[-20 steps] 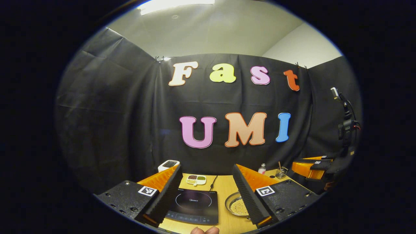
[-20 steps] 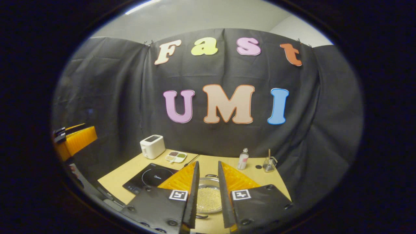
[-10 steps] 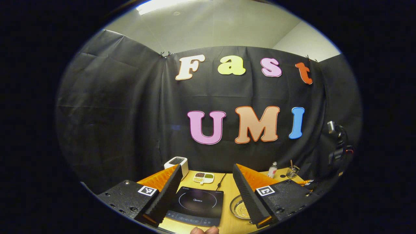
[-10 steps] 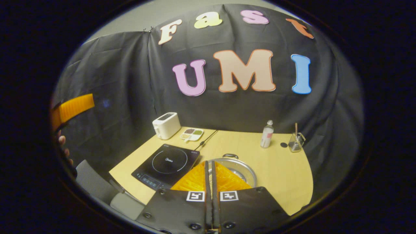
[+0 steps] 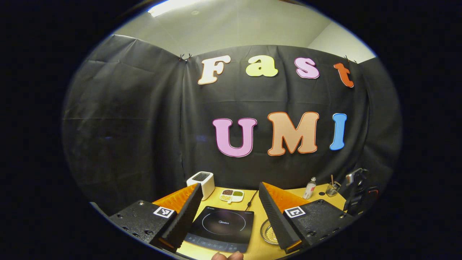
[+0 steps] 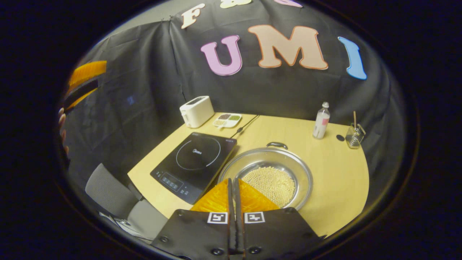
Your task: First push the handle of the pot to place it horizontally, then grasp the pot with both hands and set it on the induction cooktop.
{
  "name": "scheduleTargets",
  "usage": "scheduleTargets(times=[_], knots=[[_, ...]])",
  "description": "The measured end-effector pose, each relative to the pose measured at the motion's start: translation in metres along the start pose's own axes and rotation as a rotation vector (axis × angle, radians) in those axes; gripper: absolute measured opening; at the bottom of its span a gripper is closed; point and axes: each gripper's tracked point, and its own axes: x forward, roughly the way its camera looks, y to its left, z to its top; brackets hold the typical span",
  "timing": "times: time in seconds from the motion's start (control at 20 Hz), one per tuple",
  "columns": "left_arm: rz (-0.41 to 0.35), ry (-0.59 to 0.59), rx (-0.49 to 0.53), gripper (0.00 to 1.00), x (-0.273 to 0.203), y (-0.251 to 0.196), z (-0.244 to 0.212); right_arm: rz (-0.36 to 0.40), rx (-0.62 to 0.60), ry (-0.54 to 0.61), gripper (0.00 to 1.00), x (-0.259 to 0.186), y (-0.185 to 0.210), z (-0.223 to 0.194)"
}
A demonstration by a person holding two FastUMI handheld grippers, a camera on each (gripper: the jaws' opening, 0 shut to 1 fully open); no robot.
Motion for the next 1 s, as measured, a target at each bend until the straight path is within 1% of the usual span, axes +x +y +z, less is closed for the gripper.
scheduleTargets(times=[0.05, 0.1, 0.15, 0.2, 0.25, 0.3, 0.35, 0.45, 0.5, 0.55, 0.6, 0.65, 0.7, 0.75, 0.8, 0.85, 0.95, 1.0], knots=[[-0.014, -0.004, -0.006, 0.95, 0.001, 0.001, -0.001, -0.002, -0.011, 0.030, 0.00, 0.005, 0.004, -0.012], [-0.025, -0.008, -0.012, 0.95, 0.003, 0.003, 0.000, -0.010, -0.020, 0.062, 0.00, 0.009, 0.006, -0.023], [-0.037, 0.000, -0.018, 0.95, 0.005, 0.007, -0.004, -0.018, -0.025, 0.085, 0.02, 0.013, 0.010, -0.034], [-0.047, 0.009, -0.025, 0.92, 0.005, 0.012, -0.012, -0.025, -0.031, 0.109, 0.02, 0.017, 0.014, -0.043], [-0.054, 0.014, -0.035, 0.92, 0.006, 0.016, -0.015, -0.034, -0.041, 0.135, 0.02, 0.021, 0.018, -0.055], [-0.060, 0.020, -0.046, 0.95, 0.006, 0.021, -0.019, -0.040, -0.048, 0.164, 0.02, 0.026, 0.022, -0.066], [-0.064, 0.031, -0.050, 0.92, 0.008, 0.027, -0.027, -0.053, -0.052, 0.188, 0.03, 0.030, 0.024, -0.077], [-0.069, 0.058, -0.061, 0.92, 0.006, 0.040, -0.042, -0.074, -0.050, 0.228, 0.03, 0.037, 0.027, -0.094], [-0.069, 0.061, -0.070, 0.99, 0.006, 0.048, -0.045, -0.084, -0.050, 0.254, 0.03, 0.040, 0.029, -0.102], [-0.069, 0.066, -0.079, 0.95, 0.006, 0.054, -0.047, -0.093, -0.045, 0.271, 0.00, 0.043, 0.030, -0.110], [-0.070, 0.073, -0.086, 0.95, 0.006, 0.060, -0.052, -0.105, -0.040, 0.291, 0.03, 0.045, 0.030, -0.117], [-0.073, 0.078, -0.090, 0.92, 0.005, 0.064, -0.055, -0.114, -0.034, 0.307, 0.03, 0.048, 0.030, -0.123], [-0.076, 0.073, -0.091, 0.92, 0.004, 0.069, -0.054, -0.129, -0.029, 0.324, 0.00, 0.049, 0.029, -0.129], [-0.080, 0.061, -0.090, 0.95, 0.003, 0.073, -0.051, -0.144, -0.025, 0.346, 0.03, 0.050, 0.027, -0.138], [-0.087, 0.053, -0.090, 0.92, 0.003, 0.075, -0.050, -0.162, -0.019, 0.364, 0.03, 0.052, 0.024, -0.144], [-0.096, 0.045, -0.092, 0.92, 0.002, 0.077, -0.049, -0.186, -0.008, 0.382, 0.03, 0.053, 0.019, -0.150], [-0.114, 0.031, -0.101, 0.92, 0.002, 0.078, -0.046, -0.213, 0.054, 0.403, 0.00, 0.053, 0.017, -0.158], [-0.131, 0.031, -0.108, 0.92, 0.001, 0.075, -0.048, -0.228, 0.081, 0.406, 0.00, 0.051, 0.014, -0.158]])
